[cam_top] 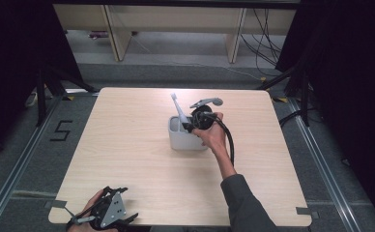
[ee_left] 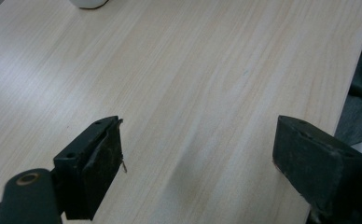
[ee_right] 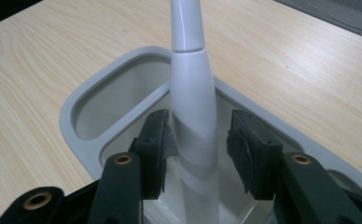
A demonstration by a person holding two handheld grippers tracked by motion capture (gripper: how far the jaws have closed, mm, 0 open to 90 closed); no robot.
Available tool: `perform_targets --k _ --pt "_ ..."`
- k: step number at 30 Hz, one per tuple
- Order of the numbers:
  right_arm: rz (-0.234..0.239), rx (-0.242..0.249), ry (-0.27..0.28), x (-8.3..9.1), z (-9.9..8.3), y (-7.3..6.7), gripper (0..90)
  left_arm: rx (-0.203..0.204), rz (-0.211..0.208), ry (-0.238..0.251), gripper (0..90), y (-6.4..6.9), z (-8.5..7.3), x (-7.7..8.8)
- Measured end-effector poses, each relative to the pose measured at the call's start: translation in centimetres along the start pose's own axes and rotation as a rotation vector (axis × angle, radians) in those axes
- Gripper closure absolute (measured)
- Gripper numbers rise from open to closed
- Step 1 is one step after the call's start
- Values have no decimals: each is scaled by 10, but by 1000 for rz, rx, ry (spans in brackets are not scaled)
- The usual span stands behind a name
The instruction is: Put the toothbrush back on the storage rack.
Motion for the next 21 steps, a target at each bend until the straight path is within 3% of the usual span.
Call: perform_targets --k 1,2,4,8,9,11,13,15,18,21 --pt "6 2 19 1 1 0 563 1 0 0 153 0 0 0" --pt "0 -29 23 4 1 0 555 -2 0 -3 154 0 0 0" --pt "12 -44 13 9 1 0 546 -3 1 -3 154 0 0 0" --pt "16 -51 25 15 1 1 534 0 -20 1 154 0 0 0" --pt "7 -31 42 17 2 3 528 0 -20 1 154 0 0 0" --pt "14 -68 41 20 2 1 519 1 -20 2 154 0 0 0" --pt "25 -66 45 22 2 3 498 5 -19 5 154 1 0 0" --pt "1 -41 68 23 3 6 466 5 -19 5 154 0 0 0" --pt "-1 -94 61 29 1 5 413 4 -19 4 154 0 0 0" --pt "8 -96 73 33 2 6 399 5 -20 3 154 0 0 0"
Point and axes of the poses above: each handheld gripper's, and its own axes: x roughly backward along the jaws, z roughly out of its top, y roughly to its right, the point moved 4 cm from there along -x, roughly forward along the jaws, and after that the axes turned 7 degrees about -x, right-handed, at the moved point
